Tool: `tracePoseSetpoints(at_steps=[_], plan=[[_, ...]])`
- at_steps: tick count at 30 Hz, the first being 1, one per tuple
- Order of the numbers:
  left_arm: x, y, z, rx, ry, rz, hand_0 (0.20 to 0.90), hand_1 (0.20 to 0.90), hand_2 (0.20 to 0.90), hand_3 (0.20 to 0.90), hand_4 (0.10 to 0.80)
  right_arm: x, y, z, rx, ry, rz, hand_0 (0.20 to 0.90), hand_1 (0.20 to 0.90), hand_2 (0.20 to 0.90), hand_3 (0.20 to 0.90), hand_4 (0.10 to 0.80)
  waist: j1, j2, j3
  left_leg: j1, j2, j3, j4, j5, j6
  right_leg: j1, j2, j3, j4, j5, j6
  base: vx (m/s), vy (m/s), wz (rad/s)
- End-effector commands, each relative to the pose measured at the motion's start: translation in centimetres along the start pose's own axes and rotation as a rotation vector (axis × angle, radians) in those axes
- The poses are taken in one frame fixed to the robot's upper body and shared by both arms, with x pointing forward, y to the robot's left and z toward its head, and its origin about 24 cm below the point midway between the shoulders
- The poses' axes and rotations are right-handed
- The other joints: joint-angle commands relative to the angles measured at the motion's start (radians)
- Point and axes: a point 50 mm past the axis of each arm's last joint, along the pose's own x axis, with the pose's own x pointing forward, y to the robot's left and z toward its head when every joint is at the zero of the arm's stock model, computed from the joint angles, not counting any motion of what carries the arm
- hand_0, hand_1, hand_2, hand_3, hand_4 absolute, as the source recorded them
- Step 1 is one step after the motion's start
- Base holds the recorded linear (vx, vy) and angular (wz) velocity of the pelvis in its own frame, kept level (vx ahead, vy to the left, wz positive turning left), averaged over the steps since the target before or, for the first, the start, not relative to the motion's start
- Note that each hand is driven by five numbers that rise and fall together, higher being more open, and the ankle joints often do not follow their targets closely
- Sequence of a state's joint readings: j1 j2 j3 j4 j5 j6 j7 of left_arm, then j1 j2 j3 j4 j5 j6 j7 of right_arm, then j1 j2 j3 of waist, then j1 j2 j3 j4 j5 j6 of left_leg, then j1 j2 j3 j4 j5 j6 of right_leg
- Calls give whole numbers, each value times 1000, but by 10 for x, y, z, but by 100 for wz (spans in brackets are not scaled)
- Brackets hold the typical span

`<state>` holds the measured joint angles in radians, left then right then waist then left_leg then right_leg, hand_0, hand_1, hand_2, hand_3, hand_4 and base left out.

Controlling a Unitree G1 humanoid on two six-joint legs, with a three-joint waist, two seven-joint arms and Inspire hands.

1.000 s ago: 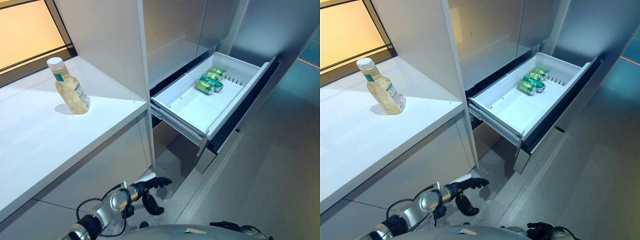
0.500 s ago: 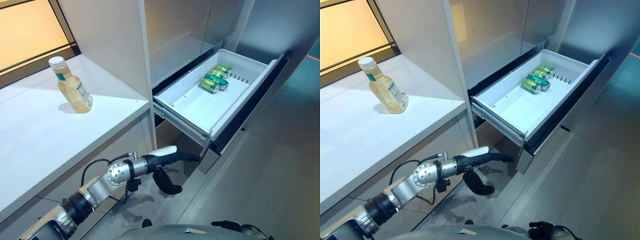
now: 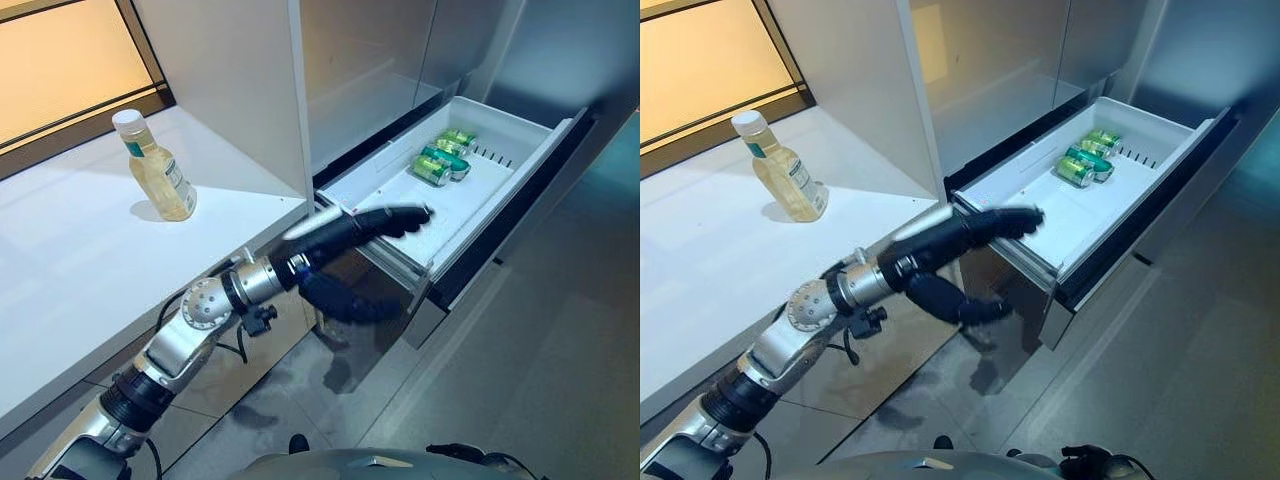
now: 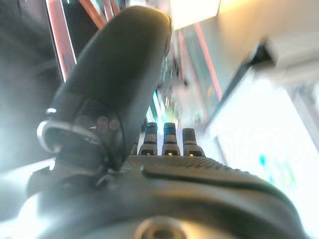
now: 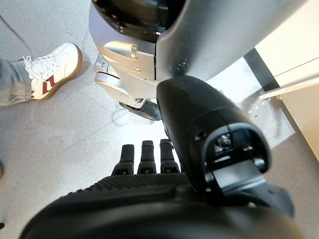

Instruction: Put drinks into fridge and close the fridge

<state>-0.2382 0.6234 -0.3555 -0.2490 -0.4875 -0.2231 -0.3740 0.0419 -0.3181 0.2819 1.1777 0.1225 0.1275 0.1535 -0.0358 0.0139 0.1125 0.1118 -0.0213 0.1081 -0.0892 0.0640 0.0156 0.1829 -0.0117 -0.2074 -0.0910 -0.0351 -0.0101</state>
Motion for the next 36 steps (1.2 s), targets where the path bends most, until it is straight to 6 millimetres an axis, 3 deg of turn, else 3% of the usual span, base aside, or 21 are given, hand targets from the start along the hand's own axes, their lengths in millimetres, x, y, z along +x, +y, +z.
tracePoseSetpoints(at_steps=[1,12,18,20,26,33,36], plan=[[8,40,64,146,-374,239,900,900,900,900,800,4,24,2,54,-32,97,900,900,900,900,800,37,-18,-42,27,-1,-102,2,-136,-10,-40,-24,58,15,3,85,19,-18,6],[-18,80,95,379,-494,652,900,900,900,900,800,4,28,-6,59,-9,108,900,900,900,900,800,40,-20,-68,35,-4,-109,2,-143,-13,-28,-21,58,12,-7,80,27,-5,5],[-38,105,96,541,-419,923,900,900,900,900,800,4,28,-9,56,-5,106,900,900,900,900,800,37,-18,-73,39,-5,-109,2,-145,-16,-26,-19,61,10,-10,78,0,0,0],[-51,117,89,624,-337,1058,900,900,900,900,800,4,28,-9,56,-2,105,900,900,900,900,800,37,-17,-76,40,-5,-108,2,-146,-17,-25,-19,61,10,-11,78,0,0,0],[-69,130,73,674,-187,1212,900,900,900,900,800,4,27,-8,59,1,102,900,900,900,900,800,40,-17,-79,39,-4,-108,2,-143,-20,-24,-19,59,10,-13,77,0,0,0],[-80,138,47,564,-4,1299,900,900,900,900,800,4,26,-5,61,1,98,900,900,900,900,800,40,-16,-74,43,-4,-113,2,-145,-19,-22,-17,59,12,-16,77,0,0,0],[-82,140,33,434,60,1286,900,900,900,900,800,4,25,-5,60,4,98,900,900,900,900,800,39,-15,-74,45,-3,-112,2,-144,-19,-20,-16,59,12,-15,78,0,0,0]])
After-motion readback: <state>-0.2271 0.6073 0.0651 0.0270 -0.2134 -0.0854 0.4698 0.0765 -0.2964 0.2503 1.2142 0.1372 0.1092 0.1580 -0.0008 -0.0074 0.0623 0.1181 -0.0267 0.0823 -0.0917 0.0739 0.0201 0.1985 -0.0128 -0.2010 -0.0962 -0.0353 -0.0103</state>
